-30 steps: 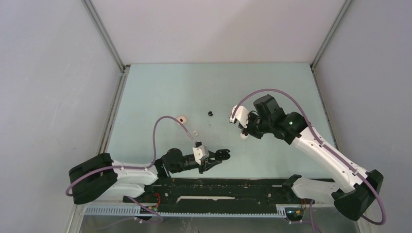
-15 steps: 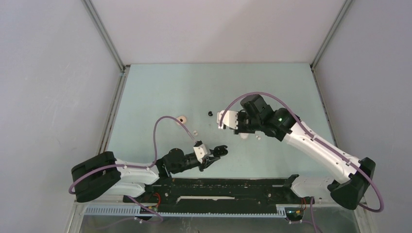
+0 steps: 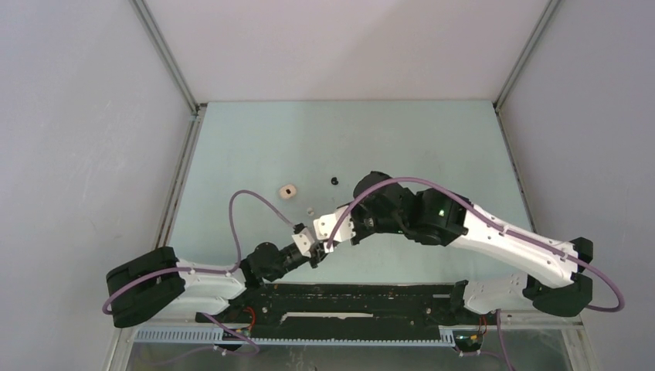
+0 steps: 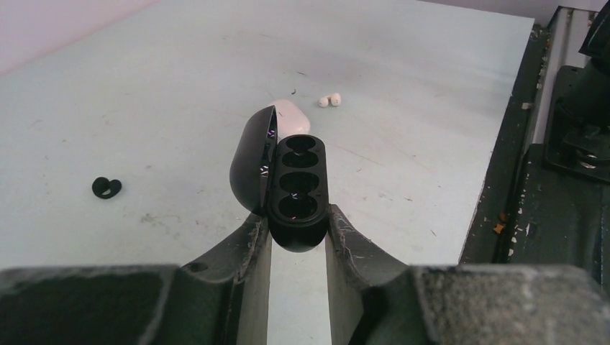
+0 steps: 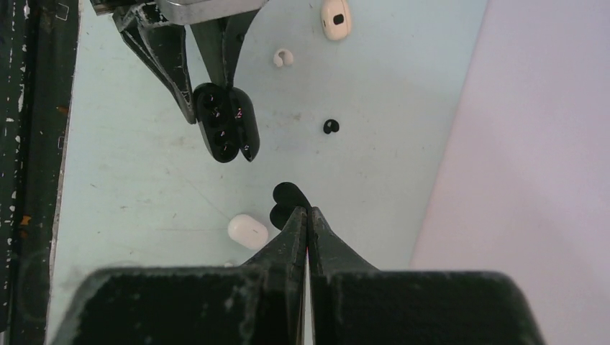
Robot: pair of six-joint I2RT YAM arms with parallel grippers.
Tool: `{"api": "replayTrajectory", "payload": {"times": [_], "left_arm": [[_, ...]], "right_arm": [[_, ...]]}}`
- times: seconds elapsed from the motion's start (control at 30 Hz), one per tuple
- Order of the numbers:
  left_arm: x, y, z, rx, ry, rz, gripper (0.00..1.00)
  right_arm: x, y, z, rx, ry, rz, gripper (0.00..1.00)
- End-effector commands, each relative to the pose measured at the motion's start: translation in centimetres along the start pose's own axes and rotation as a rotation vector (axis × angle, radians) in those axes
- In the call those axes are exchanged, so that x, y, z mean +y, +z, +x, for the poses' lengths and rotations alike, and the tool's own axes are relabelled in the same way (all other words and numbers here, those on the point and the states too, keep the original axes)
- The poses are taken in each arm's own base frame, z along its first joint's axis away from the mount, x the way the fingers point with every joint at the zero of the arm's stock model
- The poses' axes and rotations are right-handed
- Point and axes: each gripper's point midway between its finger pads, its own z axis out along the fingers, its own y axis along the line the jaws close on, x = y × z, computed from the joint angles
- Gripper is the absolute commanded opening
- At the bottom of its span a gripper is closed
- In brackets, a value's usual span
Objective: Insert the wireless bluetooth earbuds into the charging case
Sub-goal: Pick up the earbud from the center of the board, then place the charging case down.
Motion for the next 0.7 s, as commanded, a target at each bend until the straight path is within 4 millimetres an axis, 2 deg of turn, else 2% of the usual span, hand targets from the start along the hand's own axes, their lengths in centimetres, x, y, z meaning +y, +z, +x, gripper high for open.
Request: {"api": "replayTrajectory", "payload": {"times": [0.0, 0.27, 0.5, 0.67], "left_arm": [[0.8, -0.3, -3.4, -0.138, 0.0, -0.047, 0.0], [0.8, -0.9, -3.9, -0.157, -0.002, -0.043, 0.0], [0.7, -0.9, -4.3, -0.169, -0.016, -0.036, 0.0], [0.5, -1.0, -4.5, -0.179, -0.021, -0.029, 0.0]], "right_arm": [[-0.5, 1.2, -0.5, 0.075, -0.02, 0.059, 0.0], [0.1, 4.1, -1.8, 0.108, -0.067, 0.049, 0.0], [1.0, 4.5, -3.5, 0.093, -0.124, 0.046, 0.0], [1.9, 4.9, -3.9, 0.093, -0.143, 0.028, 0.0]]}}
